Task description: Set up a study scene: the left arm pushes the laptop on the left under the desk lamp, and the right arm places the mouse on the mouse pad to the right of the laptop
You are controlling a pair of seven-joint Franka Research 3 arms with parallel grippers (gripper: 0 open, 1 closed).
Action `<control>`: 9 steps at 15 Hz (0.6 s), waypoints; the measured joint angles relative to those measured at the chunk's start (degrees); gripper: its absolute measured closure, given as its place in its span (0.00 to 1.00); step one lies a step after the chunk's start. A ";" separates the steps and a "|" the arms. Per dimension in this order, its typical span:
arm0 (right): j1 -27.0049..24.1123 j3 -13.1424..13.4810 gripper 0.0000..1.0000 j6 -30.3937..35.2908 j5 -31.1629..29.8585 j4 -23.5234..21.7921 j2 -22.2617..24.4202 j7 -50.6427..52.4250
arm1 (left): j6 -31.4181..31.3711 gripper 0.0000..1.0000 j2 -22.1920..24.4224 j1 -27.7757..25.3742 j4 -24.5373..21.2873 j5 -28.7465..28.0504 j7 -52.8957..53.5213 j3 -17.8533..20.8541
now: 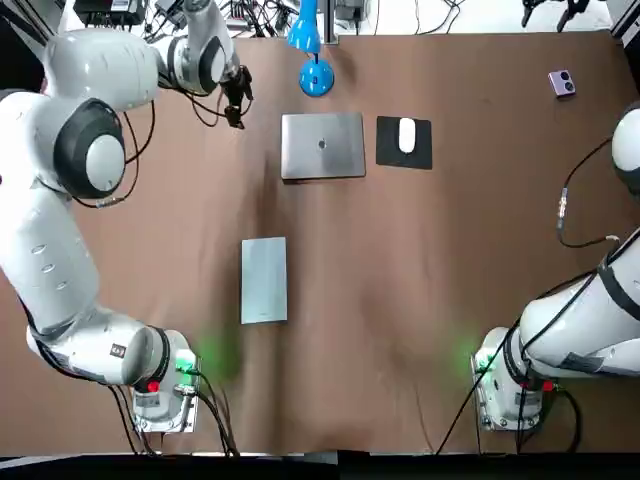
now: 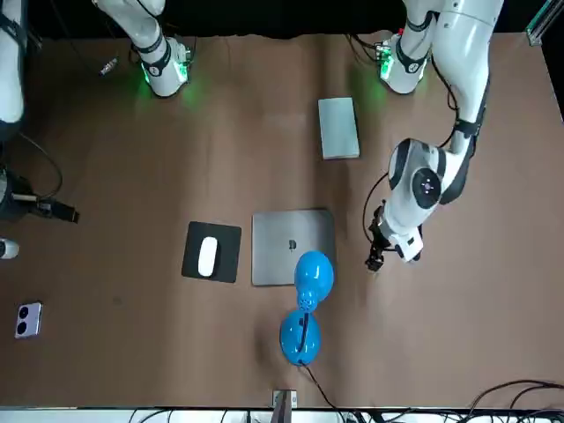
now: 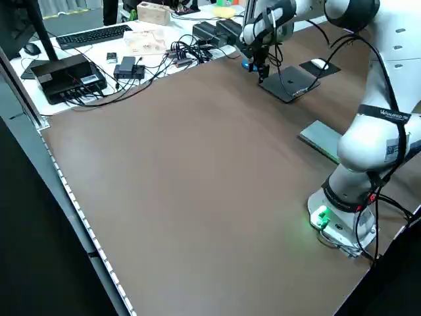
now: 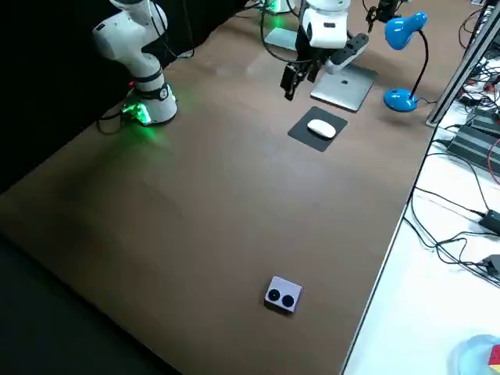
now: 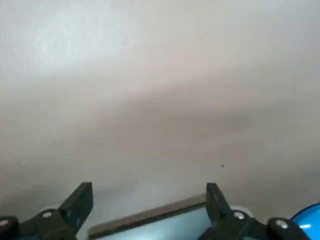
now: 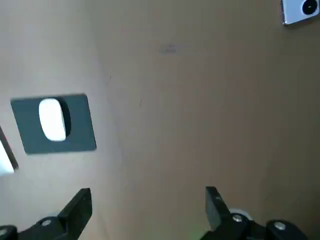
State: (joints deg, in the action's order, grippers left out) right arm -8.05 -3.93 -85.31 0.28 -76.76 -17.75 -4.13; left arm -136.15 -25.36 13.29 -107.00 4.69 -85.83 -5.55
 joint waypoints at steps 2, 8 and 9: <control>-0.97 0.01 0.00 0.78 0.28 0.28 0.69 1.99 | 1.93 0.00 1.47 -2.80 0.06 -0.03 9.99 -0.05; -1.31 -0.14 0.00 -1.38 0.48 -2.18 2.44 2.98 | 12.91 0.00 8.12 -9.05 1.79 -0.03 38.50 -0.11; -1.31 -0.14 0.00 -1.81 0.48 -2.55 2.56 3.07 | 14.62 0.00 8.82 -9.71 2.56 -0.03 42.25 -0.12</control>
State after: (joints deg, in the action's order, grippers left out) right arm -9.36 -4.07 -87.12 0.77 -79.31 -15.19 -1.06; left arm -121.53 -16.55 3.58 -104.44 4.66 -43.59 -5.67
